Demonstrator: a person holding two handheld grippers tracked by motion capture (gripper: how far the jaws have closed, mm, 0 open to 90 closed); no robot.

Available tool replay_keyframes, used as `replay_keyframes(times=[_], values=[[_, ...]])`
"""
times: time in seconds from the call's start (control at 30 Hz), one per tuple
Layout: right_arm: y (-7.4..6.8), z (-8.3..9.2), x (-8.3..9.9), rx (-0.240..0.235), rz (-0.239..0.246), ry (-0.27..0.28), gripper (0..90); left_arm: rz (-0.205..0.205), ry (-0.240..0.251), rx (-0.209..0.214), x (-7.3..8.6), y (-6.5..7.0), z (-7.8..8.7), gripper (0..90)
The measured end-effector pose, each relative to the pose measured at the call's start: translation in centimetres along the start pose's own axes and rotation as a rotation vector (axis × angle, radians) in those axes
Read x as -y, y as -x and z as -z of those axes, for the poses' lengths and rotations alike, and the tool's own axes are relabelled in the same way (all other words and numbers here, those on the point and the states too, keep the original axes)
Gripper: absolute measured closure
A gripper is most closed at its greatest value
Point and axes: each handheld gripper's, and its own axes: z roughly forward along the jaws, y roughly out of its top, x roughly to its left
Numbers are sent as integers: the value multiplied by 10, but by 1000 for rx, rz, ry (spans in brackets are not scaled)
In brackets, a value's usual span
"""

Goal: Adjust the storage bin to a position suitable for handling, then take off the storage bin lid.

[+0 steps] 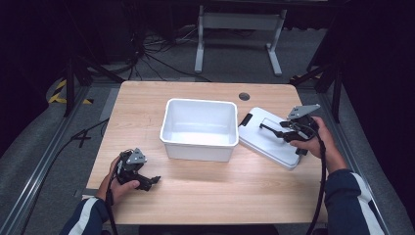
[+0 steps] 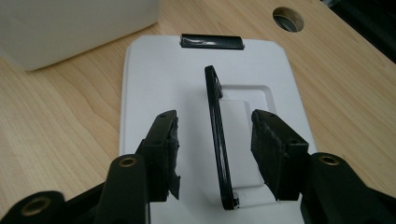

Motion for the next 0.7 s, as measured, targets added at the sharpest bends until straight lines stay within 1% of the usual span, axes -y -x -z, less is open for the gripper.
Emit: replay_keyframes(times=[0.07,0.13,0.17,0.23,0.27,0.3,0.37,0.4,0.53,0.6,0.67,0.7], values=[[-2,5,0,7,6,8,490,2,1,-1,0,0,0,3],[-4,9,0,2,-2,2,472,-2,1,-2,0,0,0,5],[-5,11,0,9,-1,-1,456,-2,1,-2,0,0,0,5],[-7,15,0,10,-4,1,451,7,2,-5,1,1,0,5],[-8,18,0,10,3,10,444,3,2,-7,1,1,1,6],[-9,20,0,11,-2,10,439,0,7,-13,1,1,1,5],[-10,21,1,11,2,16,434,7,2,-9,2,1,1,5],[-12,24,3,10,4,24,430,12,3,-9,2,2,1,5],[-16,28,8,13,2,31,428,16,3,-12,2,2,2,5],[-20,30,12,19,15,26,425,13,3,-9,2,2,1,5],[-24,33,16,19,14,34,423,16,1,-7,2,2,1,3],[-26,33,18,19,15,29,419,10,4,-11,2,1,1,2]])
